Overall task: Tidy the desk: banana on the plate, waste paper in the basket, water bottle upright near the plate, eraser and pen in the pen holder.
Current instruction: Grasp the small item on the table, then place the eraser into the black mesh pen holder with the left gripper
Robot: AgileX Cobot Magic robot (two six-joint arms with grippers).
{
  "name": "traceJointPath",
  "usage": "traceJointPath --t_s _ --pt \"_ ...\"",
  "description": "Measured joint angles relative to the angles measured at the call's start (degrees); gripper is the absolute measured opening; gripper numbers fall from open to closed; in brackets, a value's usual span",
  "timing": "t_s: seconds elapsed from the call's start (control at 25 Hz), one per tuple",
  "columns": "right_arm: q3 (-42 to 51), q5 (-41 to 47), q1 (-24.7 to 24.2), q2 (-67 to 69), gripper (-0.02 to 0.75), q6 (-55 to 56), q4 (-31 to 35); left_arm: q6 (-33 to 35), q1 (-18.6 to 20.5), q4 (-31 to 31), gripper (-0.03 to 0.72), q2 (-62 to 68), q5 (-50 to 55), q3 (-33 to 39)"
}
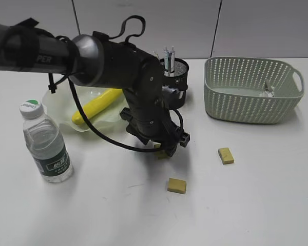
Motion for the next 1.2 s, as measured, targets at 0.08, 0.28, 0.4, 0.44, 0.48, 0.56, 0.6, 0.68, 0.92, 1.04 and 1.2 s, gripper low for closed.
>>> traceJointPath --t_s 0.08,0.28,0.4,0.44,0.48,0.56,0.6,0.68,0.92,1.04,1.2 --pt "0.00 0.00 0.00 0.00 0.321 0.00 0.00 -0.34 0.00 0.07 0.515 0.61 0.38 0.00" --pt "0.00 0.00 0.00 0.00 0.321 0.00 0.00 -0.42 0.00 0.24 0.357 0.67 1.03 -0.05" --pt "0.00 0.00 0.00 0.00 0.321 0.00 0.00 -0.49 0.00 0.12 0.279 0.67 1.03 -0.11" --pt "0.00 0.00 0.00 0.00 0.321 0.00 0.00 -0.49 0.00 0.07 0.279 0.67 1.04 -0.11" --pt "0.00 0.00 0.00 0.00 0.321 0.00 0.00 -0.51 0.00 -0.02 0.279 0.67 1.09 -0.11" --pt "0.00 0.00 0.00 0.00 0.321 0.00 0.00 -0.51 0.00 -0.06 0.276 0.67 1.91 -0.71" --pt "0.00 0.00 0.00 0.00 0.321 0.00 0.00 -0.51 0.00 -0.13 0.269 0.67 2.48 -1.14" --pt "0.00 0.00 0.00 0.00 0.319 0.00 0.00 -0.51 0.00 -0.24 0.268 0.22 3.14 -2.12" --pt "0.00 0.00 0.00 0.00 0.320 0.00 0.00 -0.55 0.19 1.46 0.267 -5.80 -3.40 -8.20" --pt "0.00 0.00 0.00 0.00 0.320 0.00 0.00 -0.55 1.21 4.13 0.266 -6.76 -8.83 -12.90" --pt "0.00 0.00 0.00 0.00 0.320 0.00 0.00 -0.55 3.79 5.25 0.265 -4.87 -13.89 -16.50"
